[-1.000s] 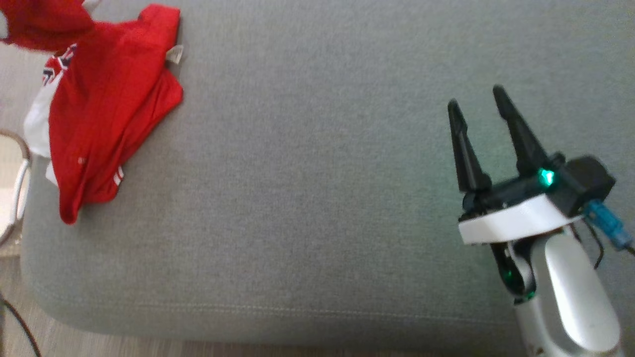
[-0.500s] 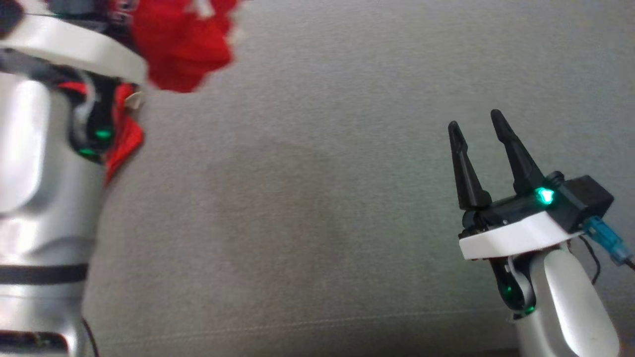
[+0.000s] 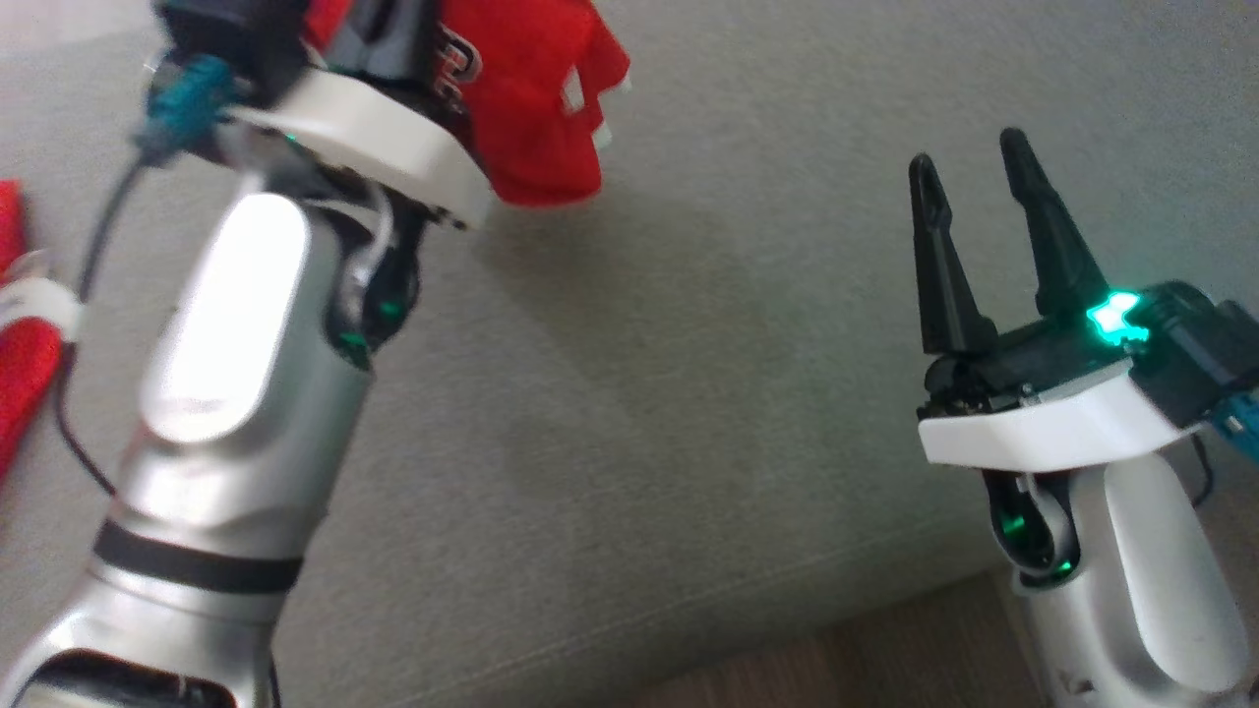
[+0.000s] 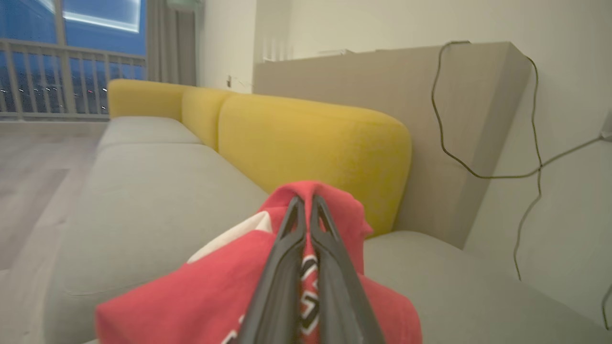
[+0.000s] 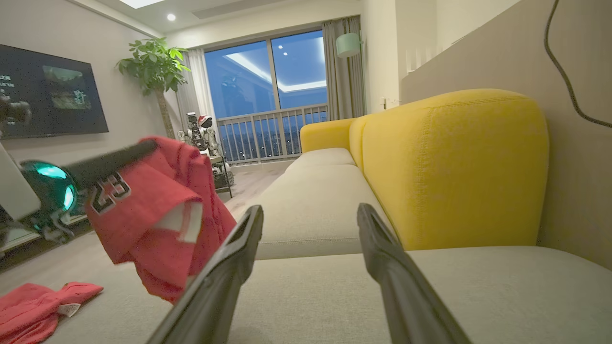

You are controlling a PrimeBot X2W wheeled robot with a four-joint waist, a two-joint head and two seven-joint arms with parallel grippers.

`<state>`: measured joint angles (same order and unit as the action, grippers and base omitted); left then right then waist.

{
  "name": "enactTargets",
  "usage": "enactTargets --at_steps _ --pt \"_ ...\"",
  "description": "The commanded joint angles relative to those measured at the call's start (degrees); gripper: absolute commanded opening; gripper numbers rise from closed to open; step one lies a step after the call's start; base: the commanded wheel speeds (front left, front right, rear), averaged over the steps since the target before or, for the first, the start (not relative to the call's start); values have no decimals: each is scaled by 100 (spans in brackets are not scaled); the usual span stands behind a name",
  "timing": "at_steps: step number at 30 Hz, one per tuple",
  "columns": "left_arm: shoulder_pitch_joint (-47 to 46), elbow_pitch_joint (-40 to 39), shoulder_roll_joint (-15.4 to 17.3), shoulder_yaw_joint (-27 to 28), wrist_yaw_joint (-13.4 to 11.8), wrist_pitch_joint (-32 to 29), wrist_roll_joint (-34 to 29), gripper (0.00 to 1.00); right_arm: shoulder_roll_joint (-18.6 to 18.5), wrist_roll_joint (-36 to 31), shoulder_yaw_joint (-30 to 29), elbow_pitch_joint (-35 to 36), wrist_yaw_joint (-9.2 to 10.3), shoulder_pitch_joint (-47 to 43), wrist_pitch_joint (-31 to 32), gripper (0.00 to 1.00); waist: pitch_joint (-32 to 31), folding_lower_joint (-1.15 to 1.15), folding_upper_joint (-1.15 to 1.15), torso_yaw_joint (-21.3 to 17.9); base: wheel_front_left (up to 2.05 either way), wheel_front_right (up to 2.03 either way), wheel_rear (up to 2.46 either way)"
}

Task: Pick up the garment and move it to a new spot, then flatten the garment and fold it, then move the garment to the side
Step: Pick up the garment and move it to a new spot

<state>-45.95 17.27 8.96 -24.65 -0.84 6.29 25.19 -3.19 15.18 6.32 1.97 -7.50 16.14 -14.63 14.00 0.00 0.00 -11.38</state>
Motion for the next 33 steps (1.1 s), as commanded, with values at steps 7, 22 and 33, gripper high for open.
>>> enactTargets --at_steps 7,22,33 --pt "-37 571 -242 -316 -17 187 -237 0 31 156 163 370 1 335 -36 100 576 0 0 -815 0 0 0" --pt "-281 1248 -570 -550 29 756 55 100 31 51 105 181 1 270 -37 100 337 0 0 -478 0 0 0" --pt "1138 -135 149 66 -352 865 42 100 31 -231 20 -303 1 -49 -37 100 -266 0 0 629 0 0 0"
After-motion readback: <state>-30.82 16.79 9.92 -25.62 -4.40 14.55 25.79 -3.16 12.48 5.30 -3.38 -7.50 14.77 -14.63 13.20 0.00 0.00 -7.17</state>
